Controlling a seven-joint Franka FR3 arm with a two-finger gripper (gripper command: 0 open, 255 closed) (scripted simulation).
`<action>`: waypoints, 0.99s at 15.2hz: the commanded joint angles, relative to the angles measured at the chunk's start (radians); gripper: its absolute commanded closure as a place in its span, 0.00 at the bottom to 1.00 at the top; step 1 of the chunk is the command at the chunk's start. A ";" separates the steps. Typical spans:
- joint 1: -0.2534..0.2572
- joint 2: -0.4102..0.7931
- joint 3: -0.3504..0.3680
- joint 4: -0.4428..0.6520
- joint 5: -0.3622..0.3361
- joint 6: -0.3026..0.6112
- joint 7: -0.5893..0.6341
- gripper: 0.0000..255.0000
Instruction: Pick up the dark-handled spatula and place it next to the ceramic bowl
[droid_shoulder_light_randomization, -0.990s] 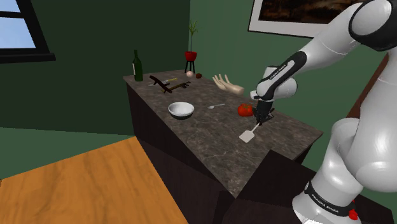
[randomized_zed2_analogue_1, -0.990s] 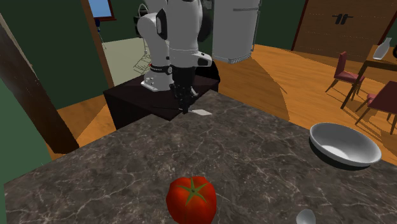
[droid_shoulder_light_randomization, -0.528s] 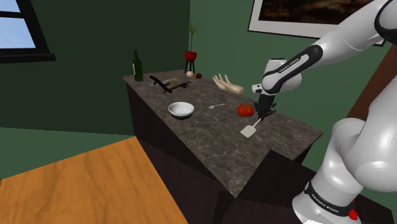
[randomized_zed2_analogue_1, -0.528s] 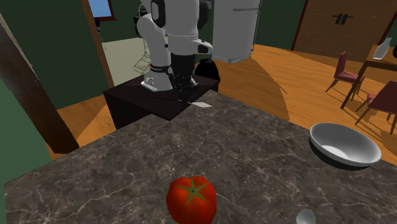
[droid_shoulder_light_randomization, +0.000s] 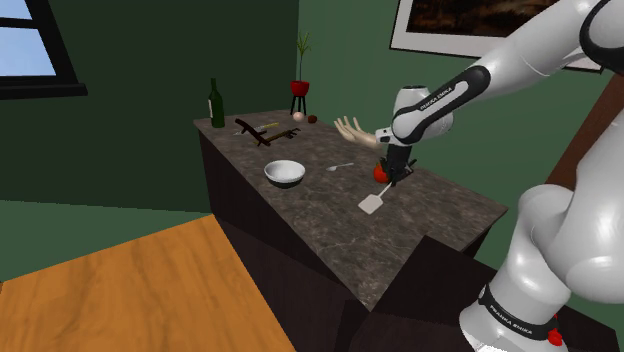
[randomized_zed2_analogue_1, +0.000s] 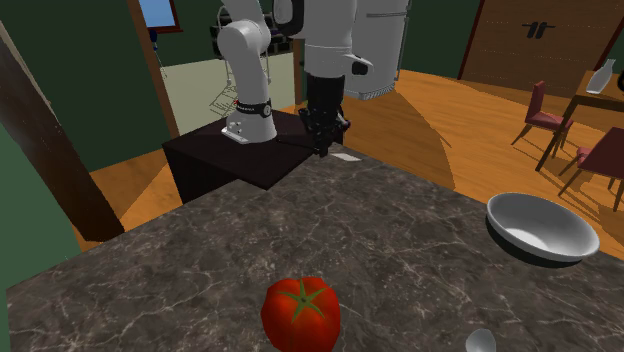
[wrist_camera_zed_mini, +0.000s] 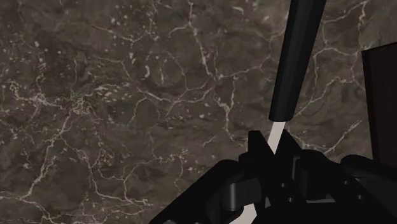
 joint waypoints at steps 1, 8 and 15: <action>0.032 0.036 0.024 0.027 0.042 -0.005 0.025 1.00; 0.116 0.173 0.110 0.155 0.183 -0.039 0.091 1.00; 0.159 0.331 0.196 0.340 0.305 -0.105 0.150 1.00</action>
